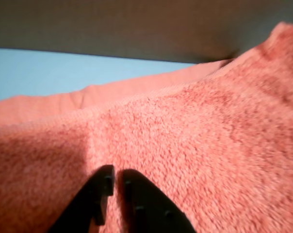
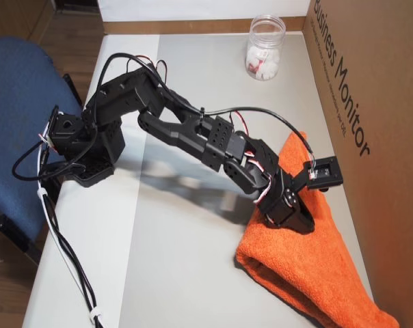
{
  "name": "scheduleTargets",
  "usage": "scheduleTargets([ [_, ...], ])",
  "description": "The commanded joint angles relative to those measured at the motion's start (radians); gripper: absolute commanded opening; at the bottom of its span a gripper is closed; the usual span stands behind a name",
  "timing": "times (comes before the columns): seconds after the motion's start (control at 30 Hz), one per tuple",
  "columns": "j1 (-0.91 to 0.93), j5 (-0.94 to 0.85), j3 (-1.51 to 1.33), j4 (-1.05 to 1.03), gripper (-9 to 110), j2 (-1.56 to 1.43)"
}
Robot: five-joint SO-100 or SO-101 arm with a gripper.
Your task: Fold the blanket.
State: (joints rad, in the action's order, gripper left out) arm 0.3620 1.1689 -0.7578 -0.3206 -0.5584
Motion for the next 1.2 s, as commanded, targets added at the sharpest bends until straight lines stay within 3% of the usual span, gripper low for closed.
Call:
scheduleTargets([
  [0.0, -0.005, -0.006, 0.021, 0.083, 0, 0.017],
  [0.23, -0.009, -0.244, 0.008, 0.198, 0, 0.074],
  [0.6, -0.032, -0.155, 0.005, 0.196, 0, 0.097],
  [0.8, -0.031, 0.081, -0.143, 0.198, 0, 0.051],
  [1.17, -0.066, 0.314, -0.531, 0.199, 0, -0.198],
])
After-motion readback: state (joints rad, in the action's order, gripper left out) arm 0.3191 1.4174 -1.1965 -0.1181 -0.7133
